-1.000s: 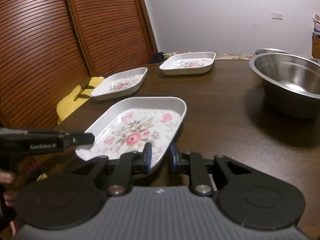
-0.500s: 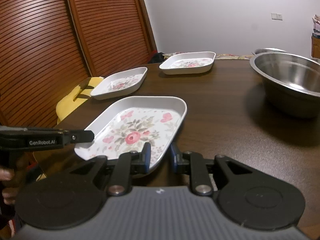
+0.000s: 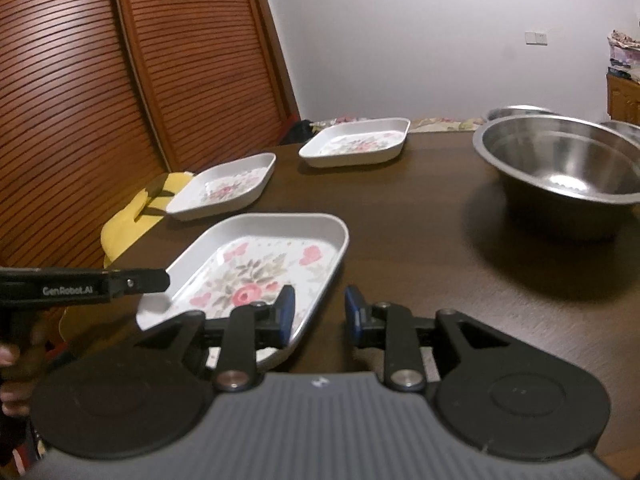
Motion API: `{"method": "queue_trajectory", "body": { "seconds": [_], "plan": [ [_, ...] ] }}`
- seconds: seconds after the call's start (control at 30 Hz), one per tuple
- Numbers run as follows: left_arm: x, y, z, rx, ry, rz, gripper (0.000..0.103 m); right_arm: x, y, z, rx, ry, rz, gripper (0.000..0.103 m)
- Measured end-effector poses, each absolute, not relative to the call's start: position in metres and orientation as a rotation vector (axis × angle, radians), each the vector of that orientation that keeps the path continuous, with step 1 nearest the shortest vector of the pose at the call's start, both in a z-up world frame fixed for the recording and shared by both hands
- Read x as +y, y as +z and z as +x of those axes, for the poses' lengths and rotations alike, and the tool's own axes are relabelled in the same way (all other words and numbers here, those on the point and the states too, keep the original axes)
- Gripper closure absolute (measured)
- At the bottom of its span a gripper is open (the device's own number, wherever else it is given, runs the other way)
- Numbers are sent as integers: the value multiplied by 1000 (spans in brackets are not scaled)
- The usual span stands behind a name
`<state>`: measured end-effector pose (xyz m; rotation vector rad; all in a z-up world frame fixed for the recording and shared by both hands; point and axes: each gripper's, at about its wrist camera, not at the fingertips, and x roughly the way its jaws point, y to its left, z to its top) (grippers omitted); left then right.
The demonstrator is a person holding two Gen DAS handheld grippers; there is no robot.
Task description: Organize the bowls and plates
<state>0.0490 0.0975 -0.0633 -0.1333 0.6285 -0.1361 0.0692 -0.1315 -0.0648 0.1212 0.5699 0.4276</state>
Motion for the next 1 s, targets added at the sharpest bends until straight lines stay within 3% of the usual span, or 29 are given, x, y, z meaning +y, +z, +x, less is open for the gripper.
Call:
{"method": "queue_trajectory", "body": {
  "seconds": [0.23, 0.53, 0.6, 1.0],
  "plan": [
    [99, -50, 50, 599, -131, -107, 74, -134, -46, 74, 518, 440, 95, 74],
    [122, -35, 83, 555, -88, -58, 58, -115, -2, 118, 475, 553, 18, 70],
    [133, -34, 94, 545, -70, -67, 57, -107, 4, 130, 486, 573, -5, 65],
    [197, -41, 164, 542, 13, -106, 52, -38, 6, 206, 587, 650, -49, 65]
  ]
}}
